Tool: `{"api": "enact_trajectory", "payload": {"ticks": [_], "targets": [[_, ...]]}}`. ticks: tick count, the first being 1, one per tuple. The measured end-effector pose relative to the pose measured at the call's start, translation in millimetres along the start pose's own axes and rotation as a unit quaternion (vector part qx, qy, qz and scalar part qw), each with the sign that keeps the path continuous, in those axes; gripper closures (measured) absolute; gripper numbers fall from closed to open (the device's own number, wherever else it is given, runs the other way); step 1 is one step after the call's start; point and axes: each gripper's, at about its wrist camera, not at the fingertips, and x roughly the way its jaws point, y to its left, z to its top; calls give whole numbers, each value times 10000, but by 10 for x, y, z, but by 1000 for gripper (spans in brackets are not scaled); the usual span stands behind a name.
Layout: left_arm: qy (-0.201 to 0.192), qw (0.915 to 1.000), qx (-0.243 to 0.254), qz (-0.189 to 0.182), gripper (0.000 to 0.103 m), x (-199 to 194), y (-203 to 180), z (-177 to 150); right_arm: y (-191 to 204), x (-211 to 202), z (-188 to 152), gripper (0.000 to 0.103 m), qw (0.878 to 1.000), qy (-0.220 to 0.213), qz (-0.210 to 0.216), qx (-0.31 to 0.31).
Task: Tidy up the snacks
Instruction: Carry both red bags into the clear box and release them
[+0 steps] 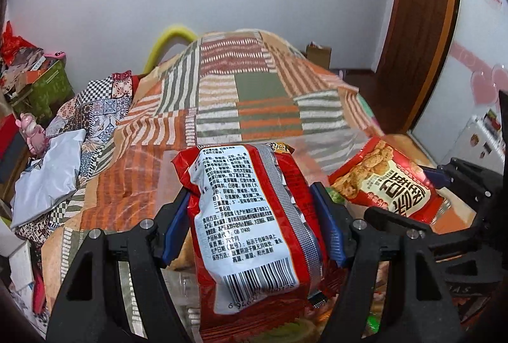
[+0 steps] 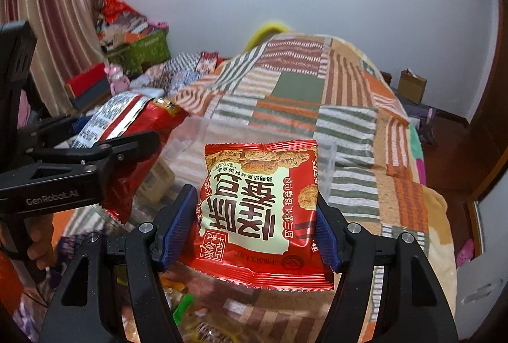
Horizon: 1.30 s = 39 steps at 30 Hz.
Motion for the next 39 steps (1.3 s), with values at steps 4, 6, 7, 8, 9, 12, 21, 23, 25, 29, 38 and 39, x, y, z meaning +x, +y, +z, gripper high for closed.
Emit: {"api": "enact_trajectory", "payload": {"ticks": [4, 6, 7, 8, 9, 12, 21, 23, 25, 29, 38, 39], "targets": [[158, 9997, 189, -3, 32, 155, -47, -37, 14, 130, -4, 38, 9998, 187, 46, -68], [248, 9994, 261, 11, 32, 221, -79, -59, 26, 163, -1, 38, 9997, 233, 46, -112], [287, 9993, 257, 21, 32, 247, -78, -63, 38, 174, 1, 38, 9996, 255, 39, -140], [328, 9992, 234, 1, 32, 270, -76, -63, 43, 184, 0, 37, 9994, 288, 28, -167], [382, 9991, 182, -47, 32, 295, -60, -64, 44, 198, 5, 37, 9994, 312, 29, -170], [496, 9987, 80, -111, 32, 345, -23, -66, 48, 236, 2, 37, 9990, 413, 85, -167], [628, 9979, 16, -146, 24, 351, -21, -80, -21, 319, -10, 35, 9977, 657, 137, -12], [641, 9978, -4, -166, 23, 330, -17, -81, -25, 300, -16, 34, 9977, 670, 137, -9], [634, 9978, -32, -187, 23, 290, -12, -80, -10, 251, -16, 33, 9981, 606, 90, -52], [484, 9987, -51, -170, 23, 109, -9, -73, -1, 110, 13, 32, 9990, 430, 61, -75], [31, 10000, -43, -23, 17, -427, -9, -144, -24, -335, 11, 30, 9999, -47, 31, 151], [-11, 10000, -48, 5, 17, -499, -8, -182, -20, -375, -1, 29, 9998, -84, 27, 172]]}}
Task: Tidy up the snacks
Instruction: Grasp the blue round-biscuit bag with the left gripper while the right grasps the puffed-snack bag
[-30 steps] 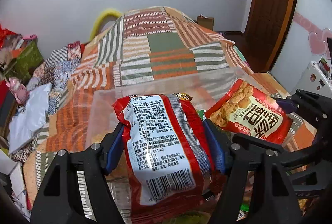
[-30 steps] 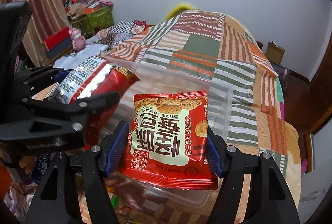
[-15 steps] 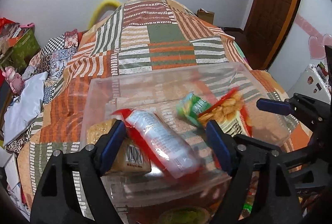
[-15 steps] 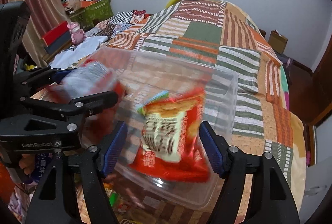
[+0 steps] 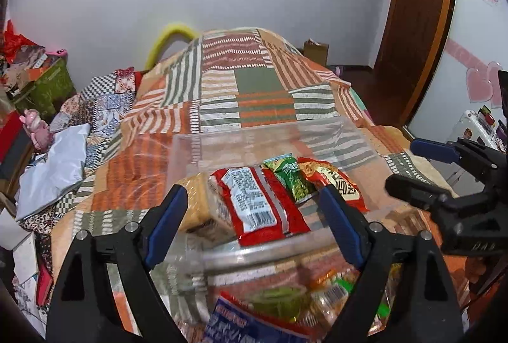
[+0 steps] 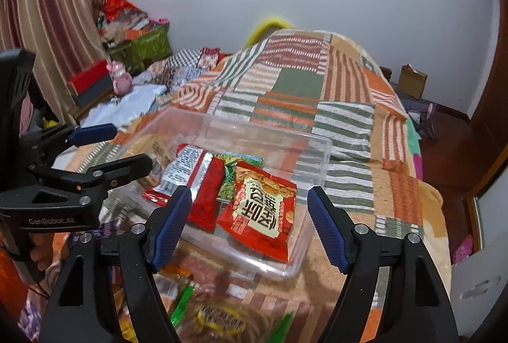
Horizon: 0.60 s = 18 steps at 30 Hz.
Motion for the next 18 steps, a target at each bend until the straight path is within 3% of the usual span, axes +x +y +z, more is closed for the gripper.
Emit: {"api": "enact_trajectory", "payload": {"ticks": [7, 18], "targets": [[-59, 9998, -57, 163, 14, -283, 12, -292, 24, -278, -171, 27, 9997, -177, -38, 141], [258, 9989, -340, 199, 13, -419, 63, -856, 98, -428, -545, 26, 9992, -50, 117, 371]]}}
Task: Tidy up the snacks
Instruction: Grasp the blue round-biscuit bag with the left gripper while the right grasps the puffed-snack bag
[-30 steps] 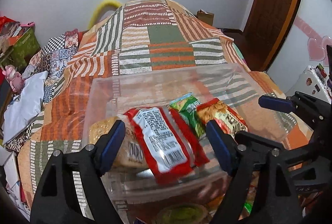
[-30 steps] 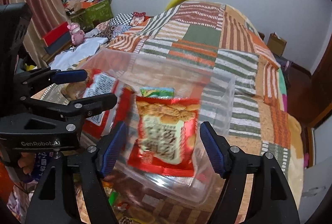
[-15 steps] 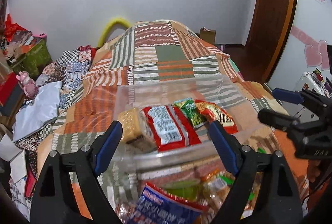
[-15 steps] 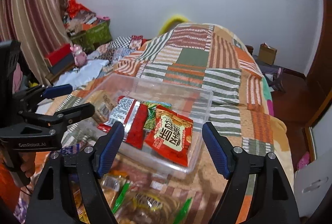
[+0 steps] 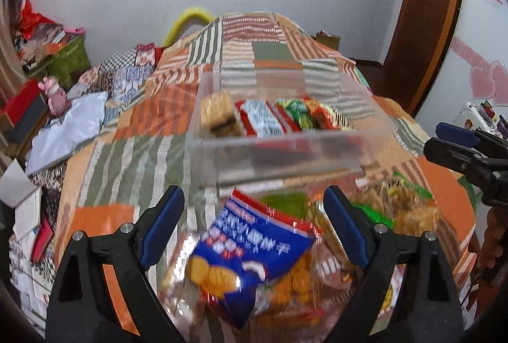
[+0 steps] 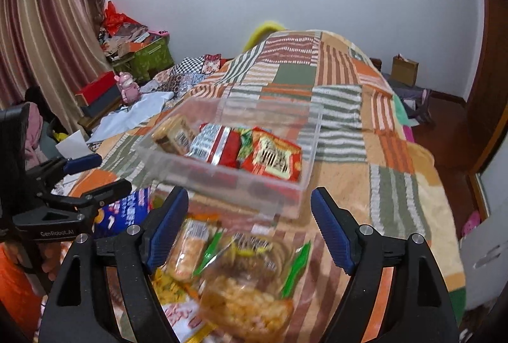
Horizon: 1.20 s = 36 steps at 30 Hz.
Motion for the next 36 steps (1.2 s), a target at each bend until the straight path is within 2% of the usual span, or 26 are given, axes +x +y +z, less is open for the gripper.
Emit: {"api": "enact_trajectory", "payload": {"ticks": [10, 13, 15, 18, 25, 28, 29, 32, 36], "targets": [[344, 9993, -120, 77, 13, 69, 11, -444, 13, -3, -451, 26, 9990, 387, -33, 221], [251, 9991, -34, 339, 11, 80, -17, -515, 12, 21, -571, 26, 9982, 529, -115, 250], [261, 9989, -31, 384, 9, 105, -28, -556, 8, 57, -635, 26, 9975, 624, -157, 282], [241, 9985, 2, 496, 9, 139, -31, -593, -2, 94, -716, 20, 9965, 711, -252, 352], [504, 9964, -573, 372, 9, 355, 195, -615, -3, 187, -817, 19, 9948, 907, -203, 419], [395, 9966, -601, 390, 15, 349, 218, -622, -33, 205, -821, 19, 9945, 900, -145, 516], [368, 9969, -586, 367, 21, 346, 210, -623, -33, 212, -818, 19, 9945, 891, -119, 546], [278, 9973, -545, 403, 25, 330, 182, -628, -50, 211, -812, 21, 9944, 849, -56, 620], [211, 9974, -566, 394, 34, 313, 185, -634, -68, 191, -816, 24, 9943, 805, 26, 693]]}}
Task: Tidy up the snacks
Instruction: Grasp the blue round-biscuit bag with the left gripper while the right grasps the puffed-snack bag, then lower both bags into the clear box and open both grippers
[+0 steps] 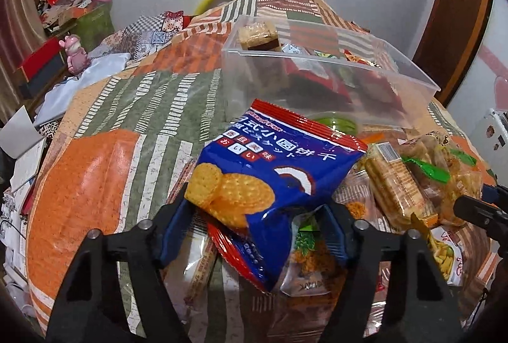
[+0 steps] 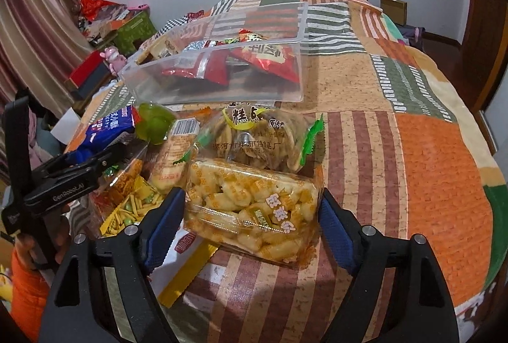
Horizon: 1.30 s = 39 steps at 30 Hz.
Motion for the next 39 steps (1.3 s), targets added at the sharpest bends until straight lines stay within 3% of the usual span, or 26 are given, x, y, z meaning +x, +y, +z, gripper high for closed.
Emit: {"api": "enact_trajectory", "payload": {"ticks": [10, 22, 39], "targets": [[-340, 9994, -60, -88, 39, -276, 44, 54, 30, -190, 43, 27, 9995, -275, -56, -121], [-842, 9959, -33, -342, 39, -611, -1, 388, 53, -408, 414, 27, 9964, -815, -92, -227], [-907, 9936, 105, -659, 39, -210, -209, 1025, 157, -40, 1036, 27, 9920, -1031, -124, -716]]}}
